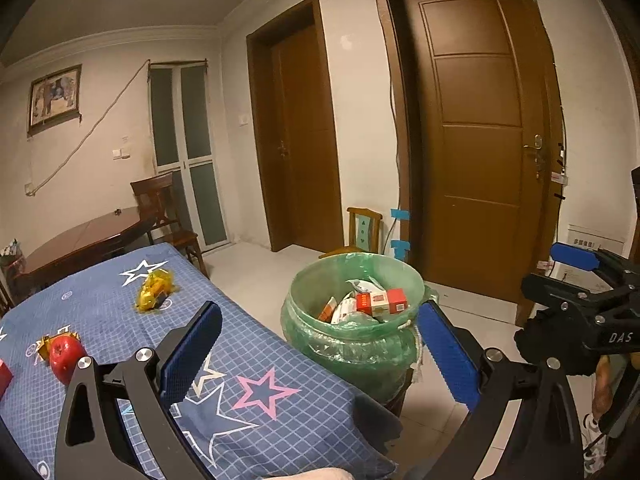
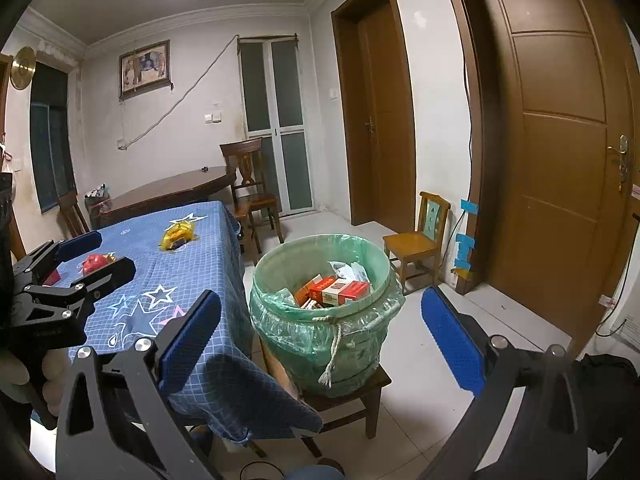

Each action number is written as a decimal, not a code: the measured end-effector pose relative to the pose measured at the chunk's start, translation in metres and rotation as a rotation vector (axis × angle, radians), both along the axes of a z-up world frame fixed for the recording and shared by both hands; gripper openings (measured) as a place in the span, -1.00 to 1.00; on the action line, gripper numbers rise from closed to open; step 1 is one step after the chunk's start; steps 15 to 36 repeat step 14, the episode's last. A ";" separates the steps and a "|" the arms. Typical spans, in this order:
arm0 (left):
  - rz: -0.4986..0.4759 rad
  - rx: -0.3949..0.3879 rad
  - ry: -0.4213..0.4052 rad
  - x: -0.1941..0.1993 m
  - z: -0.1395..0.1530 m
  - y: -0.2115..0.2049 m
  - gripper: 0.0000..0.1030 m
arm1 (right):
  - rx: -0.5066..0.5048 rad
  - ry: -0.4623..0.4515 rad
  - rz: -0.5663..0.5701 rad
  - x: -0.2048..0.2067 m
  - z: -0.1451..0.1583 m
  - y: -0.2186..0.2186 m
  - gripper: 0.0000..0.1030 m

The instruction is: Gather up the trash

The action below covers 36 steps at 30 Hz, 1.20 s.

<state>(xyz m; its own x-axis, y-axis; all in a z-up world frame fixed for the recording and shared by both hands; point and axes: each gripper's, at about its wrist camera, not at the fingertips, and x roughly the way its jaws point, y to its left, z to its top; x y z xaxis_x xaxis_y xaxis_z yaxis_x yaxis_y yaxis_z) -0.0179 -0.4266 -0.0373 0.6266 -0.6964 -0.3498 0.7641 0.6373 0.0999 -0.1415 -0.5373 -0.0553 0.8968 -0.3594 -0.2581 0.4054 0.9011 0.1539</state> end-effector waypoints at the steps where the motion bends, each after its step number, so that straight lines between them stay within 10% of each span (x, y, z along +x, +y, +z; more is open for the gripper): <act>1: -0.003 0.001 0.000 0.000 0.000 -0.001 0.90 | -0.001 0.001 0.000 0.000 0.000 0.000 0.88; 36: -0.022 0.027 0.027 0.005 -0.006 -0.008 0.90 | -0.002 -0.002 -0.001 -0.001 0.002 0.000 0.88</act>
